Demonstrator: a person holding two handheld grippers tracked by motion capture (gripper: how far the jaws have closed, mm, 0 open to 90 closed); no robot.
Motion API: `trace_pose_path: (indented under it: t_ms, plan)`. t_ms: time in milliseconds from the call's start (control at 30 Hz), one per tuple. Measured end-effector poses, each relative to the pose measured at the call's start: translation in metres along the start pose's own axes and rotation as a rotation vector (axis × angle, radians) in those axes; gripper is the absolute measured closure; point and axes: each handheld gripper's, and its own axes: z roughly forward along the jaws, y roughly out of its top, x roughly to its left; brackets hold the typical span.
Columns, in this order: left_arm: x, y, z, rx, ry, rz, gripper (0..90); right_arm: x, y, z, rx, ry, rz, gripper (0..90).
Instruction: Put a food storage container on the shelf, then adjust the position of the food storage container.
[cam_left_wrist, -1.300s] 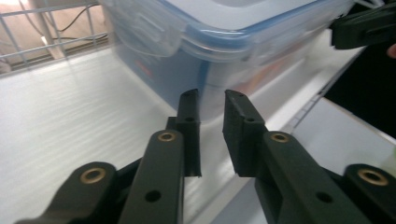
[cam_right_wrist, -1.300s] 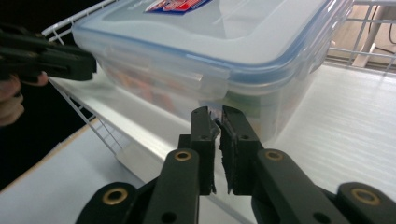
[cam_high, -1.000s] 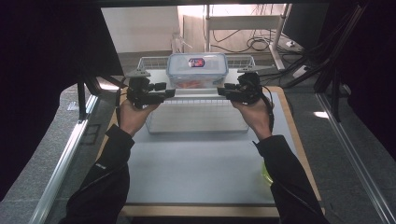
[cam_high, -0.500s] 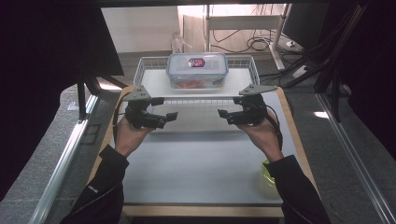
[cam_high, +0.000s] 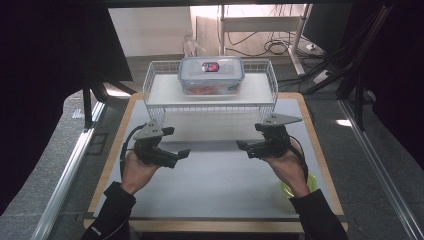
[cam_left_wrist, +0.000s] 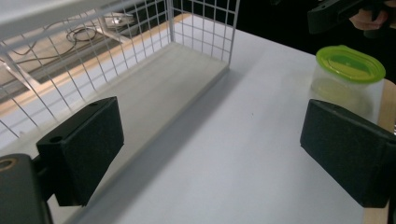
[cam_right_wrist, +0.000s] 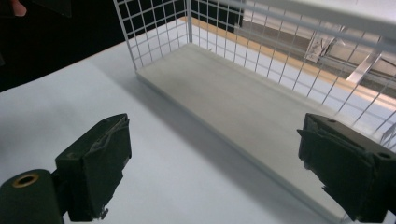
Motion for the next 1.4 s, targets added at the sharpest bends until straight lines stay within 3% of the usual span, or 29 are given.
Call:
trace_pose_path:
  t_ms: [267,333,467,833,1100,1267,1400]
  plan:
    - [-0.011,-0.026,0.003,0.014,-0.011,0.001,3.1,0.004,-0.024,-0.003,0.025,-0.009,-0.001,4.8]
    - [-0.013,-0.032,0.004,0.033,-0.026,0.002,2.3,0.006,-0.027,-0.005,0.016,-0.001,0.01,3.1]
    - [-0.016,-0.041,0.006,0.025,-0.029,0.0,1.6,0.012,-0.033,-0.009,0.007,0.006,0.017,0.7]
    - [-0.028,-0.076,0.007,0.082,0.023,-0.009,1.1,0.019,-0.058,-0.014,0.05,-0.001,0.009,1.4]
    - [-0.029,-0.089,-0.005,0.052,0.086,-0.016,1.2,0.024,-0.073,-0.019,0.073,-0.035,0.018,1.4]
    - [-0.03,-0.092,-0.006,0.047,0.1,-0.002,1.6,0.023,-0.079,-0.026,0.078,-0.044,0.074,0.7]
    - [-0.031,-0.094,-0.004,0.062,0.105,0.005,1.7,0.021,-0.084,-0.035,0.112,-0.058,0.112,9.8]
